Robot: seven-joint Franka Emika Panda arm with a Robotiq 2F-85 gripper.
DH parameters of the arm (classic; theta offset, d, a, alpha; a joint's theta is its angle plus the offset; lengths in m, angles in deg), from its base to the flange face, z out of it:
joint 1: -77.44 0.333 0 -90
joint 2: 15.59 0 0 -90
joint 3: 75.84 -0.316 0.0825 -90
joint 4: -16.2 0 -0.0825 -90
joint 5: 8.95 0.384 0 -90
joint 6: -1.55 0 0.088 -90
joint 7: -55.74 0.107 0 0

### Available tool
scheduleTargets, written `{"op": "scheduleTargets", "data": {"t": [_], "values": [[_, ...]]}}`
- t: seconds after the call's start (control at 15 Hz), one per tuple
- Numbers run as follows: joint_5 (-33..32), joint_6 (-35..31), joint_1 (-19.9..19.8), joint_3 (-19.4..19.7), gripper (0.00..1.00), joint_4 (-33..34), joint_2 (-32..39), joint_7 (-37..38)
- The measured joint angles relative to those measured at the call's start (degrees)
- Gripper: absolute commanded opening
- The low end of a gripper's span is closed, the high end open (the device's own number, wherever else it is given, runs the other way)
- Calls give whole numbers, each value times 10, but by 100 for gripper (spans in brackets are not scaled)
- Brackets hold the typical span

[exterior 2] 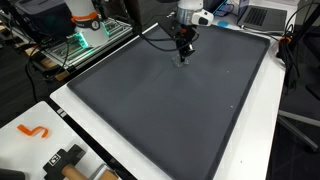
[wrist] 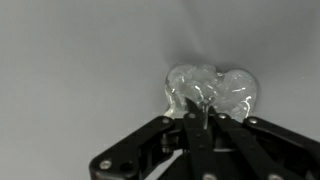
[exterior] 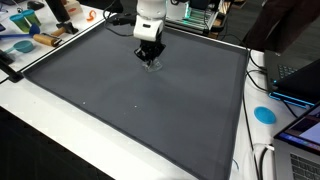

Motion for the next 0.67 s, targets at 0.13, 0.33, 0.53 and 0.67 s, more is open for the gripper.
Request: {"op": "scheduleTargets", "data": {"t": [0.13,0.33,0.53,0.67], "values": [[0,0,-1,0,57,0,0,0],[0,0,-2,0,81,2,0,0],[2,1,-2,-1,99,4,0,0],[4,2,-3,-4,100,6,0,0]]}}
